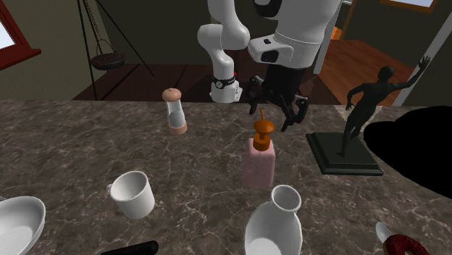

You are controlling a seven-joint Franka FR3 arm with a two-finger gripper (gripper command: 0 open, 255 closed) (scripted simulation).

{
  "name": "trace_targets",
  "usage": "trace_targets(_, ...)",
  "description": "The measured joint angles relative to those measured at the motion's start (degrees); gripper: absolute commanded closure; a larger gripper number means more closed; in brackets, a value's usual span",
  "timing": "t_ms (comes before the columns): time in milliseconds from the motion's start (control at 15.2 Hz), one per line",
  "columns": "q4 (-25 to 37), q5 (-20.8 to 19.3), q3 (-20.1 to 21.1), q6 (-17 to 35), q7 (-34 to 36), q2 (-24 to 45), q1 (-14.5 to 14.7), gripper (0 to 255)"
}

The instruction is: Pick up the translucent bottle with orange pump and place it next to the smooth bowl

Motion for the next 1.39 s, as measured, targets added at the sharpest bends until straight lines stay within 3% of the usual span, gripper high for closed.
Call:
trace_targets(726,-3.0,-0.9,-0.4,3.9,0.7,1.0,-0.1,0)
trace_targets(792,-3.0,-0.9,-0.4,3.9,0.7,1.0,-0.1,255)
trace_targets(1386,-3.0,-0.9,-0.4,3.9,0.7,1.0,-0.2,255)
